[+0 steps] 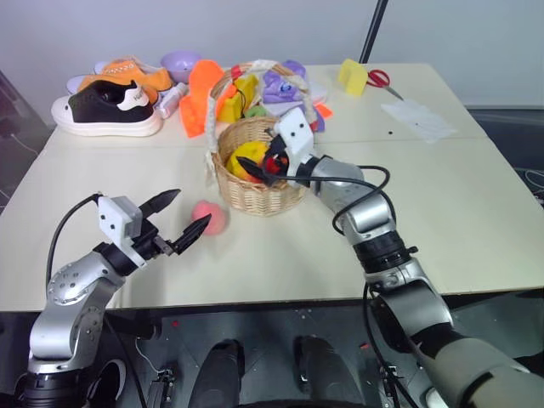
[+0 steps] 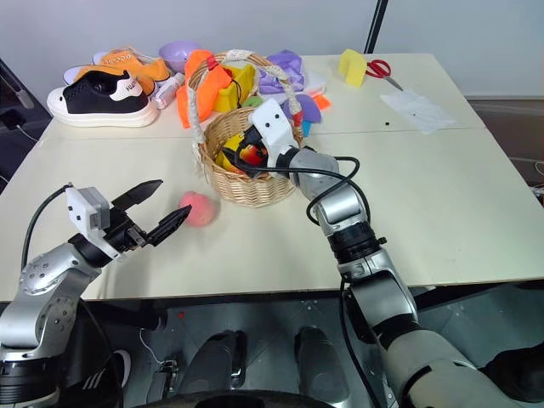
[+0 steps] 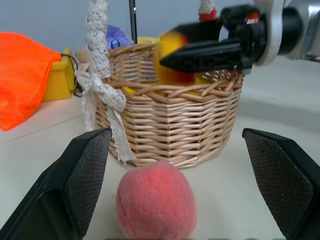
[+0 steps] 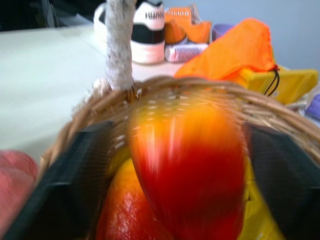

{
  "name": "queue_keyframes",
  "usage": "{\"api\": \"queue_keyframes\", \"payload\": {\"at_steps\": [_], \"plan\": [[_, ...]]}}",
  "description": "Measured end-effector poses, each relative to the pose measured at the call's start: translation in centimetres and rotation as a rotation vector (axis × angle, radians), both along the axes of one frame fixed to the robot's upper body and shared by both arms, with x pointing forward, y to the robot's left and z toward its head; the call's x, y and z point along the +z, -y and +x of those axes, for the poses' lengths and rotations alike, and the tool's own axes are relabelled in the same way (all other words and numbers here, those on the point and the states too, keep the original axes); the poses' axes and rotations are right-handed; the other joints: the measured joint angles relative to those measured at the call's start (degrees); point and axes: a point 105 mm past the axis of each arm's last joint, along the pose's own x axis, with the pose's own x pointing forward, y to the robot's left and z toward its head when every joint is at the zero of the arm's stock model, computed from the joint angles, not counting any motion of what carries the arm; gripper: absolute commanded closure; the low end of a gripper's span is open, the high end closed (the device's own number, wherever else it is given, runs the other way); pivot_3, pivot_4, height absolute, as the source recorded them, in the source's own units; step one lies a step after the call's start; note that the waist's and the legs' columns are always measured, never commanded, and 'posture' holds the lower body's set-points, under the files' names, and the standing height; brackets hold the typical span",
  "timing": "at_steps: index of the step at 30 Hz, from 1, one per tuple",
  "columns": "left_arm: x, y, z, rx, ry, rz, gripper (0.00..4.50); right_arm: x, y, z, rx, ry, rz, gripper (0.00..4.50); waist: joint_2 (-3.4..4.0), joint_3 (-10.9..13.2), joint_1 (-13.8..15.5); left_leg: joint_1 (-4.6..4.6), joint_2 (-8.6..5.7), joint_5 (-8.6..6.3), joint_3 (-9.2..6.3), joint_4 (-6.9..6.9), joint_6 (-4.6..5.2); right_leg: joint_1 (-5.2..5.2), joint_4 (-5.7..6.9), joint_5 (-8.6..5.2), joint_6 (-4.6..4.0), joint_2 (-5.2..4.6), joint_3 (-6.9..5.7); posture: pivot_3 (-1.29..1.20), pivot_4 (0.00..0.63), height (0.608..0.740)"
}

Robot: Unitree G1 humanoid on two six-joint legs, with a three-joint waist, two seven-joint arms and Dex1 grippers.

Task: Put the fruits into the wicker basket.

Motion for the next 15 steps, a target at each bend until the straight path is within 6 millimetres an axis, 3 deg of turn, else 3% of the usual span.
{"api": "queue_keyframes", "payload": {"at_steps": [5,10,15], "plan": [[-0.4,-0.1,0.0,0.025,-0.012,-0.017,0.0,-0.1,2.1,-2.5,0.033,0.009,0.016,0.02,0.0,0.0,0.13,0.0,0.0,0.0,-0.04,-0.03,0.0,0.0,-0.01,-0.05,-0.09,-0.01,-0.03,0.0,0.15,0.74],[-0.7,-0.3,0.4,0.062,-0.033,-0.021,0.0,1.7,6.3,-6.4,0.09,0.083,0.059,0.02,-0.04,-0.02,0.5,0.03,-0.01,0.0,-0.1,-0.02,0.0,0.12,-0.08,-0.11,-0.14,0.01,-0.08,0.0,0.15,0.74],[-1.1,-0.4,0.8,0.113,-0.032,-0.026,0.0,-2.5,10.4,-9.4,0.044,0.017,0.028,0.02,-0.04,-0.02,0.64,0.05,-0.09,-0.01,-0.03,-0.02,0.0,0.13,-0.12,-0.13,-0.14,0.02,-0.04,0.0,0.15,0.74]]}}
